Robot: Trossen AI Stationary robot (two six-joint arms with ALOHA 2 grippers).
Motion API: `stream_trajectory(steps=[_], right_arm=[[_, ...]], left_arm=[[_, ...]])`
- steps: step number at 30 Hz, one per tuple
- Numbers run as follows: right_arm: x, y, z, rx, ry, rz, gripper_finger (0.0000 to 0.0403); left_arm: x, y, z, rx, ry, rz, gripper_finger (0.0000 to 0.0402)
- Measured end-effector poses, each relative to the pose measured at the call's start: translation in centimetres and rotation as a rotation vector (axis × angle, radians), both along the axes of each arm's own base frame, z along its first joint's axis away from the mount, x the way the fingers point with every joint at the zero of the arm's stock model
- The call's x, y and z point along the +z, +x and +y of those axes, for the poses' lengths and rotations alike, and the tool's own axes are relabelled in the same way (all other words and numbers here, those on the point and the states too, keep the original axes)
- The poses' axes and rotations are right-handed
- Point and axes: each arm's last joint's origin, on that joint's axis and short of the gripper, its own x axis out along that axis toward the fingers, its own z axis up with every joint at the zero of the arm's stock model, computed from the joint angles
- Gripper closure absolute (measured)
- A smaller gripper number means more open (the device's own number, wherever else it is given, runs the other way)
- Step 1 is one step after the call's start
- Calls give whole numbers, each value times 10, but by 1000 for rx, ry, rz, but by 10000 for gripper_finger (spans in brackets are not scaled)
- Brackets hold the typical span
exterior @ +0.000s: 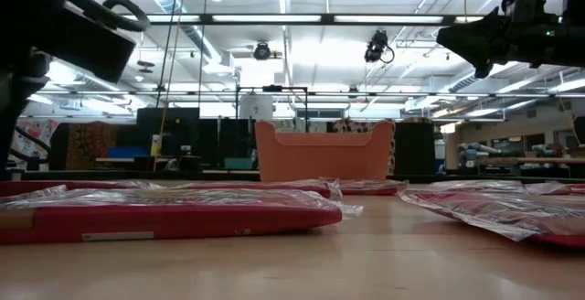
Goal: Sort popcorn bags into baskets
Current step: Put the red popcorn bag into the orange bin
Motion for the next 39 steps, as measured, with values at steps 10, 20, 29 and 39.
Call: stream_trajectory(steps=[10,20,29,39], right_arm=[[0,0,0,0,0,0,306],[0,0,0,0,0,0,306],[0,0,0,0,0,0,306],[0,0,0,0,0,0,306]], left_arm=[[2,-24,-27,-277,148,-107,218],[-10,-27,-25,-212,160,-183,218],[-23,-25,-4,-154,159,-99,249],[-5,-17,-1,-110,149,-54,389]])
